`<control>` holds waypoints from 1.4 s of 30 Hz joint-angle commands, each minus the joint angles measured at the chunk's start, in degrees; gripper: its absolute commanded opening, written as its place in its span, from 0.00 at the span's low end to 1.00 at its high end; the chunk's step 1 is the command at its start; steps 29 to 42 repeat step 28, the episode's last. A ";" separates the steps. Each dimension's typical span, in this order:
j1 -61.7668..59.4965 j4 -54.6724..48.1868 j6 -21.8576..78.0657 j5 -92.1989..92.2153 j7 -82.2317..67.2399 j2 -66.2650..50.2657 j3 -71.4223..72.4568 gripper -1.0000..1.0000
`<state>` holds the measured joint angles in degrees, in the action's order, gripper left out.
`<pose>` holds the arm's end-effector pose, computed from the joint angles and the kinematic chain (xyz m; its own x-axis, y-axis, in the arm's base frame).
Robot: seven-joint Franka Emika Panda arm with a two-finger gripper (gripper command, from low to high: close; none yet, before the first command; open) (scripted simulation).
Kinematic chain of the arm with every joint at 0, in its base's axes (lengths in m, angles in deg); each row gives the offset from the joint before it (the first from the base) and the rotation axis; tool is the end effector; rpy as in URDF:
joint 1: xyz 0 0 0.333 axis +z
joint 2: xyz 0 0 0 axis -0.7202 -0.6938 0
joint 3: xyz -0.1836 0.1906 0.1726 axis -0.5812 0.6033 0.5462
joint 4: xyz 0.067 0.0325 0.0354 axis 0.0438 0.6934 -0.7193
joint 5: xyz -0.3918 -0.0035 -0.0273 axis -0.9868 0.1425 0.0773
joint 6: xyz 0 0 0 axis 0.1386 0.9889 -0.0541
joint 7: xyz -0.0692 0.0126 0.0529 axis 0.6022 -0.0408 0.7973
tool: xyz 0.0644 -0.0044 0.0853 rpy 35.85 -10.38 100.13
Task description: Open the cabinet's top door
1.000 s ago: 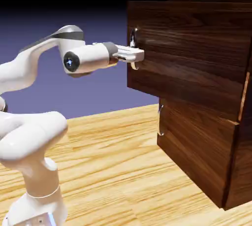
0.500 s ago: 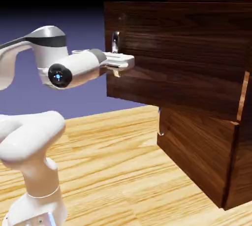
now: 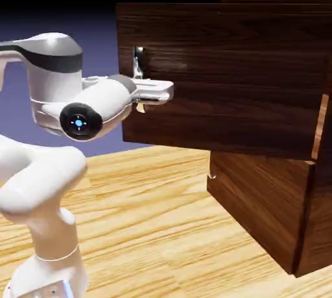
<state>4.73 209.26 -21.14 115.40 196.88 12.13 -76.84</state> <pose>0.1688 -0.1021 0.5528 -0.5812 0.4028 -0.7071 -0.5811 0.4028 0.7072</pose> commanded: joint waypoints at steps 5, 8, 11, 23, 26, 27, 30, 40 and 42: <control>4.38 -7.50 7.57 -9.15 -4.85 -10.38 -9.56 0.00; 8.12 -12.88 12.24 -13.68 -7.60 -16.61 -15.01 0.00; 12.67 -18.86 17.20 -17.53 -10.34 -22.83 -20.54 0.00; 34.17 -43.12 37.85 -25.77 -22.40 -45.67 -43.87 0.00; 39.59 -47.72 42.20 -26.57 -25.74 -50.42 -50.10 0.00; 41.51 -48.88 43.21 -26.78 -26.51 -51.45 -52.18 0.00; 43.55 -49.86 43.94 -26.99 -27.02 -52.12 -54.25 0.00; 43.55 -49.86 43.94 -26.99 -27.02 -52.12 -54.25 0.00; 43.55 -49.86 43.94 -26.99 -27.02 -52.12 -54.25 0.00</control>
